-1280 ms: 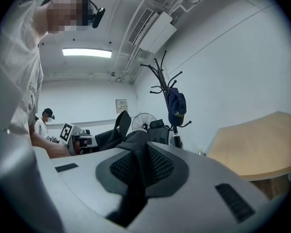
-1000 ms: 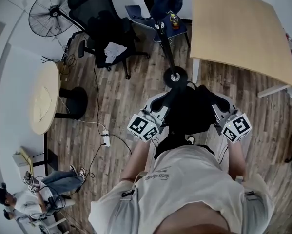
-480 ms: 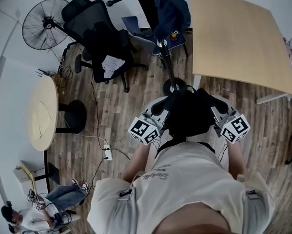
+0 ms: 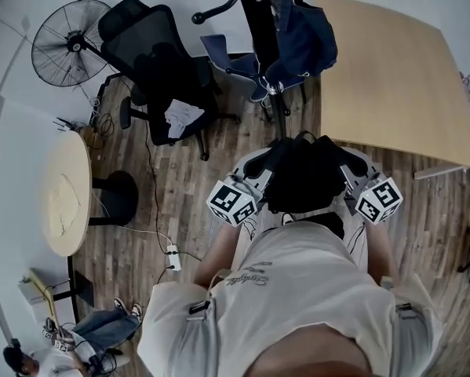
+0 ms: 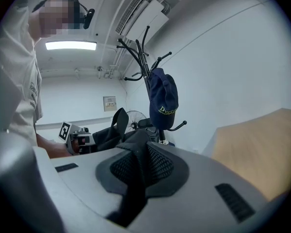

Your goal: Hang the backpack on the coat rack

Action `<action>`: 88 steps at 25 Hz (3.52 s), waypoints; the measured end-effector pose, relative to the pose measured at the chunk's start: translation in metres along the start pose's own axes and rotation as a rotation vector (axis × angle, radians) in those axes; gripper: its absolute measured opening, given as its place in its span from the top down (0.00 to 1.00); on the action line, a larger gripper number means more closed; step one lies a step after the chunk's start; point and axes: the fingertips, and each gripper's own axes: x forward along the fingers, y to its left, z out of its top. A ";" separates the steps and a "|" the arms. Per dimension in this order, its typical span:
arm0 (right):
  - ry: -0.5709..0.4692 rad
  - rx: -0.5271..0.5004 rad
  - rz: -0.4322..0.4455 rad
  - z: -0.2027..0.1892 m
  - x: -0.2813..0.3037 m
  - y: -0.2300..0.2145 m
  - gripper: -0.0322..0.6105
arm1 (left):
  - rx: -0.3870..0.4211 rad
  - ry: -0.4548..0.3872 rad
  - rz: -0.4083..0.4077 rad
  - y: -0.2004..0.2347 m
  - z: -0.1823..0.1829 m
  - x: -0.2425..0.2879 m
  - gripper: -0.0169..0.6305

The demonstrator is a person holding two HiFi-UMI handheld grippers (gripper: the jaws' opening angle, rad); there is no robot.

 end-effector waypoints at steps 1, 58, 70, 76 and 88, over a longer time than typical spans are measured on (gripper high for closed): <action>0.001 -0.001 0.002 0.000 0.008 -0.003 0.91 | 0.003 0.001 0.004 0.008 0.001 0.002 0.91; 0.460 -0.164 0.020 -0.108 0.161 -0.119 0.85 | -0.119 0.302 0.397 0.185 -0.105 0.048 0.90; 0.413 -0.163 -0.061 -0.082 0.111 -0.109 0.74 | -0.194 0.273 0.470 0.172 -0.100 0.008 0.87; 0.309 -0.122 -0.064 -0.048 0.089 -0.086 0.96 | -0.085 0.216 0.450 0.135 -0.063 0.007 0.89; 0.049 -0.110 0.071 0.052 0.069 -0.019 0.96 | -0.102 0.078 0.319 0.076 0.009 0.024 0.92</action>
